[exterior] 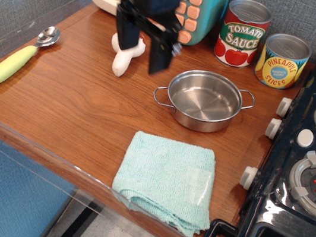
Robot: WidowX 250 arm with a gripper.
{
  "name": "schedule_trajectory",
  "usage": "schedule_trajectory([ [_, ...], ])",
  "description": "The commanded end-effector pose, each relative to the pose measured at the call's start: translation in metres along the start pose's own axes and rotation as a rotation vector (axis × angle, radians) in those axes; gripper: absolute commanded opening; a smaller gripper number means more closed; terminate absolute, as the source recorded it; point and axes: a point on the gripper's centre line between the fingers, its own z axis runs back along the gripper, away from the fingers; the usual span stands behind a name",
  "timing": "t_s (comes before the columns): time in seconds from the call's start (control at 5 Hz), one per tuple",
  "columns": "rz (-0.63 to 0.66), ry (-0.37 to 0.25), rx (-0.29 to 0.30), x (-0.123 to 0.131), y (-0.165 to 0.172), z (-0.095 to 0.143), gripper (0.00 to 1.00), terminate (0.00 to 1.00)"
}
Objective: Move the napkin to the left corner of the table.
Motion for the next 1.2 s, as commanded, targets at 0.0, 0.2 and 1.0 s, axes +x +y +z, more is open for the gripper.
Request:
schedule_trajectory([
  [0.0,0.023,-0.051,0.057,-0.039,-0.067,0.001,1.0,0.0],
  [0.2,0.062,-0.091,0.111,-0.046,-0.091,-0.024,1.0,0.0],
  [1.0,0.171,-0.134,0.153,-0.032,-0.069,-0.077,1.0,0.0],
])
